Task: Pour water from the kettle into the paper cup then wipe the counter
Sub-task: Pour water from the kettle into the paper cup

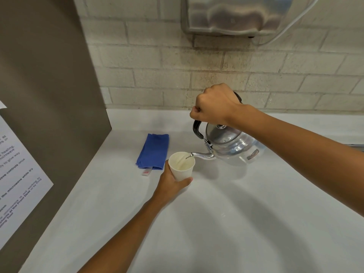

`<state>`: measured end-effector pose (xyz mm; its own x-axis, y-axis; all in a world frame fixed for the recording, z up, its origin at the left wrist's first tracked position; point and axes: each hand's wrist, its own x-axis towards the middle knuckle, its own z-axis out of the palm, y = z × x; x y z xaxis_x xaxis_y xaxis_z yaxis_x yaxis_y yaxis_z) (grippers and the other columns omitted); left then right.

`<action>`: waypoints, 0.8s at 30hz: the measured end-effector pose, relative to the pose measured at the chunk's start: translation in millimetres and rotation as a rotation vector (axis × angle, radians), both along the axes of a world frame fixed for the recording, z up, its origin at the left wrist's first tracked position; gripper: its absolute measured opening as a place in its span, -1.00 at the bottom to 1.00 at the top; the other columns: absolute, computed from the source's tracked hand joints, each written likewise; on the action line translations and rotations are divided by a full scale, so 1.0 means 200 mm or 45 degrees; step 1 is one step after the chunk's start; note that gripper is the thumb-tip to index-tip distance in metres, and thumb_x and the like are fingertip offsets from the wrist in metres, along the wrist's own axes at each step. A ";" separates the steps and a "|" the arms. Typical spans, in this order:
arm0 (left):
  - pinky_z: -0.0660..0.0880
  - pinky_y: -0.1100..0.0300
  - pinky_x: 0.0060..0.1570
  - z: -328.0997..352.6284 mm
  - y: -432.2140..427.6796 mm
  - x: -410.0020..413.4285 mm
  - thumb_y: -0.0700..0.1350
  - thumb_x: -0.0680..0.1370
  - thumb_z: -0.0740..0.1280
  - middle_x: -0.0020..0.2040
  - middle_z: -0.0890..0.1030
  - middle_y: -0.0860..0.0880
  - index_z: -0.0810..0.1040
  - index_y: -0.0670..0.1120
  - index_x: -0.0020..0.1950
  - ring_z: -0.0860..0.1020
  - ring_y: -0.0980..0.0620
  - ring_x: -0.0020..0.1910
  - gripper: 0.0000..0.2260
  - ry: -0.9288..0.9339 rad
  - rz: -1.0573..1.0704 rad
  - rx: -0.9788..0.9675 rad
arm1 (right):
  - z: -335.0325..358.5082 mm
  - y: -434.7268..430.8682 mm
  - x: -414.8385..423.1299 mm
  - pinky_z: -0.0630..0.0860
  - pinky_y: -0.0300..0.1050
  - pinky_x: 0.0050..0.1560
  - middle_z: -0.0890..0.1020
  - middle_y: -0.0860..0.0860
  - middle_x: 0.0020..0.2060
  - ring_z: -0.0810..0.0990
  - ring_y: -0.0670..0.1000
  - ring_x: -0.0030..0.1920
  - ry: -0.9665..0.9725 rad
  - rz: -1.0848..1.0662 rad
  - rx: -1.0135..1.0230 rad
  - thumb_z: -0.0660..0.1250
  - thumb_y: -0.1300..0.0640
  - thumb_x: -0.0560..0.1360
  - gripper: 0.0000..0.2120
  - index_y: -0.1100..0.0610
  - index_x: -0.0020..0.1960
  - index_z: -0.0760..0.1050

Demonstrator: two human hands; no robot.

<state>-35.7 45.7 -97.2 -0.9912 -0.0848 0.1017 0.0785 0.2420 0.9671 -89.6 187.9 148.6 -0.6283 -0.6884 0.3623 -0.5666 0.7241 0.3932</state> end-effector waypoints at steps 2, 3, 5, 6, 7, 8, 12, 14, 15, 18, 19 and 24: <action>0.42 0.58 -0.29 0.00 0.00 0.00 -0.03 0.31 0.52 0.08 0.35 0.21 0.11 0.20 0.23 0.42 0.23 0.02 -0.30 -0.002 0.000 0.003 | 0.00 0.00 0.00 0.01 -0.25 -0.46 0.17 0.02 -0.61 0.08 -0.01 -0.57 0.001 0.002 0.003 0.18 0.14 0.41 -0.58 0.14 -0.54 0.07; 0.42 0.59 -0.29 0.00 0.00 0.00 -0.03 0.31 0.52 0.07 0.35 0.23 0.11 0.20 0.23 0.42 0.24 0.01 -0.30 -0.003 0.001 0.004 | 0.00 0.00 0.00 0.01 -0.25 -0.46 0.17 0.01 -0.61 0.08 -0.01 -0.57 0.002 0.002 0.006 0.18 0.14 0.41 -0.58 0.14 -0.54 0.07; 0.42 0.58 -0.29 0.00 0.00 0.00 -0.03 0.31 0.52 0.06 0.35 0.25 0.12 0.21 0.22 0.42 0.24 0.01 -0.31 -0.001 0.004 0.001 | 0.00 0.00 0.00 0.01 -0.25 -0.45 0.17 0.01 -0.61 0.08 -0.01 -0.57 0.008 -0.001 0.013 0.19 0.14 0.40 -0.58 0.14 -0.54 0.06; 0.42 0.57 -0.29 0.00 0.00 0.00 -0.03 0.31 0.52 0.07 0.35 0.24 0.11 0.20 0.22 0.43 0.23 0.01 -0.31 0.000 0.004 -0.001 | 0.00 0.00 0.00 0.01 -0.25 -0.45 0.17 0.01 -0.61 0.08 -0.01 -0.57 0.011 -0.003 0.017 0.19 0.14 0.40 -0.58 0.14 -0.54 0.06; 0.42 0.58 -0.29 0.00 0.00 0.00 -0.03 0.32 0.52 0.08 0.35 0.22 0.11 0.20 0.22 0.43 0.22 0.01 -0.31 0.001 0.003 -0.002 | 0.00 0.00 0.00 0.00 -0.25 -0.45 0.17 0.01 -0.62 0.09 -0.01 -0.57 0.013 -0.003 0.021 0.19 0.14 0.40 -0.58 0.14 -0.54 0.06; 0.42 0.59 -0.29 0.00 0.00 0.00 -0.03 0.32 0.52 0.08 0.35 0.20 0.11 0.20 0.22 0.43 0.22 0.01 -0.31 0.001 0.002 -0.001 | 0.00 0.00 0.00 0.00 -0.25 -0.45 0.17 0.01 -0.61 0.09 -0.01 -0.57 0.014 -0.002 0.025 0.19 0.14 0.40 -0.58 0.14 -0.54 0.06; 0.41 0.60 -0.30 0.00 0.00 -0.01 -0.04 0.32 0.52 0.09 0.34 0.18 0.11 0.19 0.21 0.42 0.18 0.00 -0.32 0.000 0.009 -0.010 | 0.00 -0.01 0.00 0.01 -0.25 -0.45 0.17 0.02 -0.61 0.09 -0.01 -0.57 0.014 0.003 0.038 0.19 0.14 0.39 -0.58 0.15 -0.53 0.06; 0.41 0.60 -0.30 -0.01 0.00 -0.01 -0.05 0.32 0.52 0.10 0.35 0.15 0.12 0.18 0.22 0.42 0.18 0.01 -0.32 0.003 0.006 -0.009 | 0.00 -0.01 -0.01 0.02 -0.25 -0.46 0.18 0.02 -0.61 0.10 -0.01 -0.57 0.014 0.002 0.042 0.18 0.14 0.40 -0.59 0.15 -0.53 0.07; 0.42 0.59 -0.29 -0.01 0.00 -0.01 -0.04 0.31 0.52 0.11 0.36 0.14 0.12 0.18 0.22 0.43 0.19 0.01 -0.31 0.001 0.008 -0.010 | 0.00 -0.01 -0.01 0.03 -0.25 -0.46 0.18 0.02 -0.61 0.10 0.00 -0.57 0.013 0.002 0.042 0.18 0.14 0.40 -0.59 0.15 -0.53 0.07; 0.43 0.57 -0.29 -0.01 0.00 -0.01 -0.03 0.31 0.52 0.13 0.36 0.12 0.13 0.18 0.23 0.43 0.20 0.01 -0.31 -0.002 0.007 -0.015 | 0.01 -0.01 -0.01 0.03 -0.25 -0.46 0.18 0.02 -0.61 0.10 0.00 -0.57 0.015 0.003 0.044 0.18 0.14 0.40 -0.59 0.15 -0.53 0.07; 0.43 0.57 -0.30 -0.01 0.00 -0.01 -0.03 0.30 0.53 0.12 0.37 0.12 0.13 0.18 0.22 0.44 0.19 0.01 -0.31 -0.004 0.011 -0.019 | 0.01 -0.02 -0.01 0.03 -0.25 -0.46 0.18 0.02 -0.61 0.10 0.00 -0.57 0.016 0.002 0.048 0.18 0.14 0.40 -0.59 0.15 -0.53 0.07; 0.33 0.50 -0.19 -0.01 0.00 -0.02 -0.04 0.29 0.54 0.11 0.38 0.14 0.14 0.18 0.20 0.41 0.12 0.06 -0.31 -0.014 0.035 -0.034 | 0.01 -0.03 -0.01 0.01 -0.24 -0.45 0.19 0.03 -0.59 0.11 0.01 -0.57 0.030 0.002 0.060 0.18 0.13 0.40 -0.60 0.15 -0.53 0.08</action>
